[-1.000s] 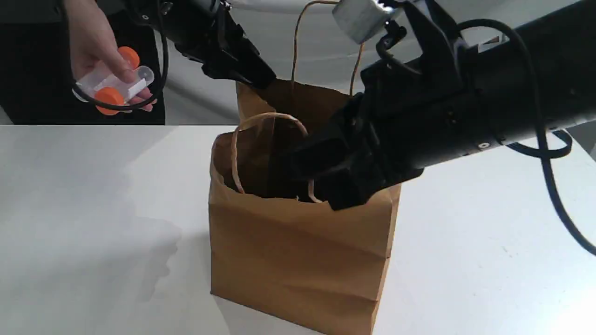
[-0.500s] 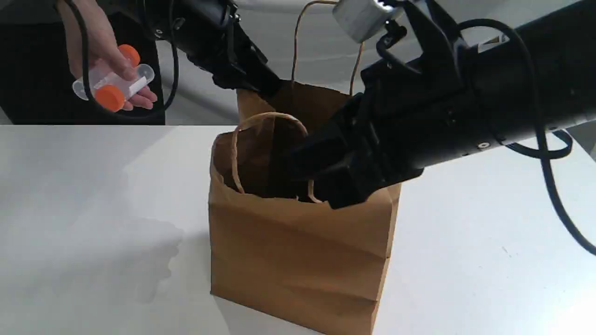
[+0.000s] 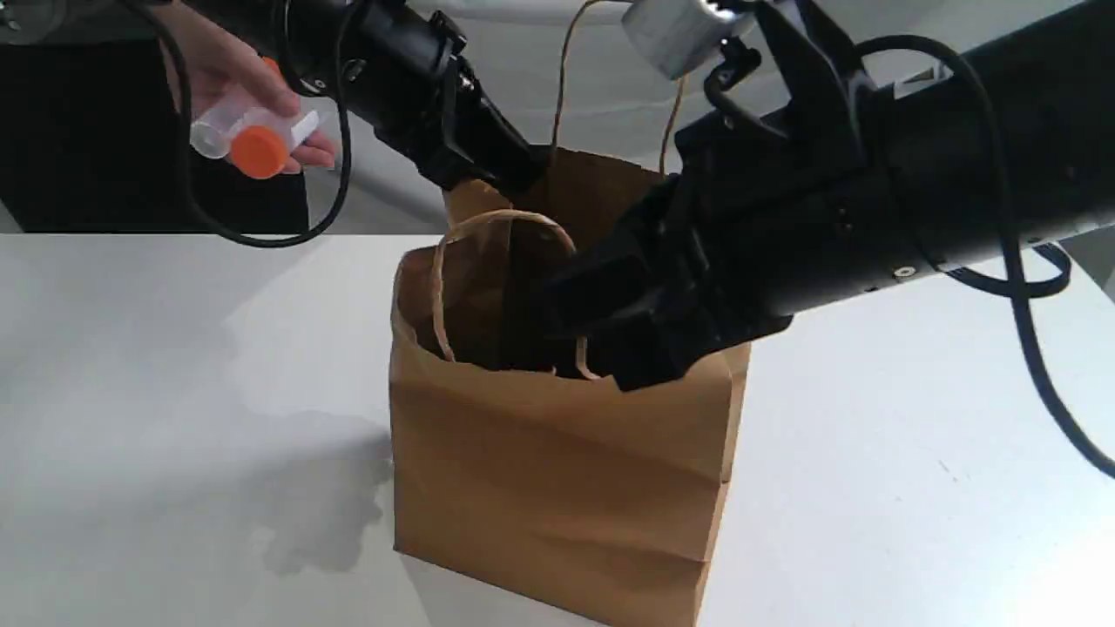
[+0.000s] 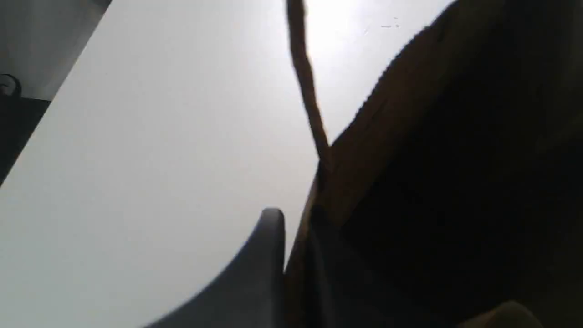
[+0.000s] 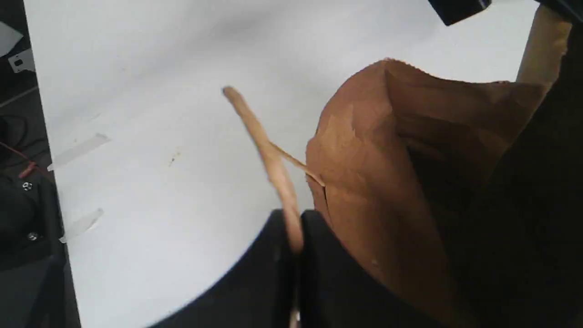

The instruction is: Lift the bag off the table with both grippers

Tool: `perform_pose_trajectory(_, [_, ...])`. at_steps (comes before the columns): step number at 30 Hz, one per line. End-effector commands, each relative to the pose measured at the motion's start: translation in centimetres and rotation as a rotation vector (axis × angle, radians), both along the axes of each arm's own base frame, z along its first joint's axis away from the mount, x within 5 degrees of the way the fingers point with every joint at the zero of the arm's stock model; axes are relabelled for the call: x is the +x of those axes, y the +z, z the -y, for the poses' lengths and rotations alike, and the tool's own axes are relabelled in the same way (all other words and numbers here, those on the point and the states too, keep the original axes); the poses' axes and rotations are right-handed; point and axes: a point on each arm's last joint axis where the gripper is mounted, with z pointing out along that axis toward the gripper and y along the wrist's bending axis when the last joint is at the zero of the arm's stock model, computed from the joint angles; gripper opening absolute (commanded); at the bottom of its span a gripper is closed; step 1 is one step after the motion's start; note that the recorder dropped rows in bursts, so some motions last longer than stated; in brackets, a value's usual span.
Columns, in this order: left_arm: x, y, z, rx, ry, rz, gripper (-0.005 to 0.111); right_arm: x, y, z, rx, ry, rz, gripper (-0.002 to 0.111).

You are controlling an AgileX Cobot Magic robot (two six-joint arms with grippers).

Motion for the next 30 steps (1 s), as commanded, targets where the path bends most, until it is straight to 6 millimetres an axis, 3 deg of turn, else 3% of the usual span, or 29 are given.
perform_pose_trajectory(1, [-0.2,0.2,0.2,-0.009,-0.018,0.002,0.0,0.1,0.2,0.0,0.001,-0.007,0.002,0.0])
perform_pose_trajectory(9, [0.1,0.1,-0.1,-0.017,0.06,-0.046,0.0,0.0,0.6,0.2,0.019,-0.034,-0.078,0.0])
perform_pose_trajectory(17, [0.5,-0.2,-0.6,0.025,0.177,-0.097,0.0,0.4,7.0,0.5,0.06,-0.072,0.012,0.0])
perform_pose_trajectory(20, [0.5,-0.2,-0.6,0.017,0.203,-0.123,0.0,0.6,9.2,1.4,-0.004,-0.139,0.068,0.0])
perform_pose_trajectory(25, [1.1,0.1,-1.4,-0.066,0.31,-0.194,0.0,1.0,11.4,1.6,-0.053,-0.149,0.082,0.0])
perform_pose_trajectory(30, [1.7,0.3,-3.5,-0.13,0.398,-0.269,0.0,2.0,12.7,0.6,-0.028,-0.125,0.064,0.0])
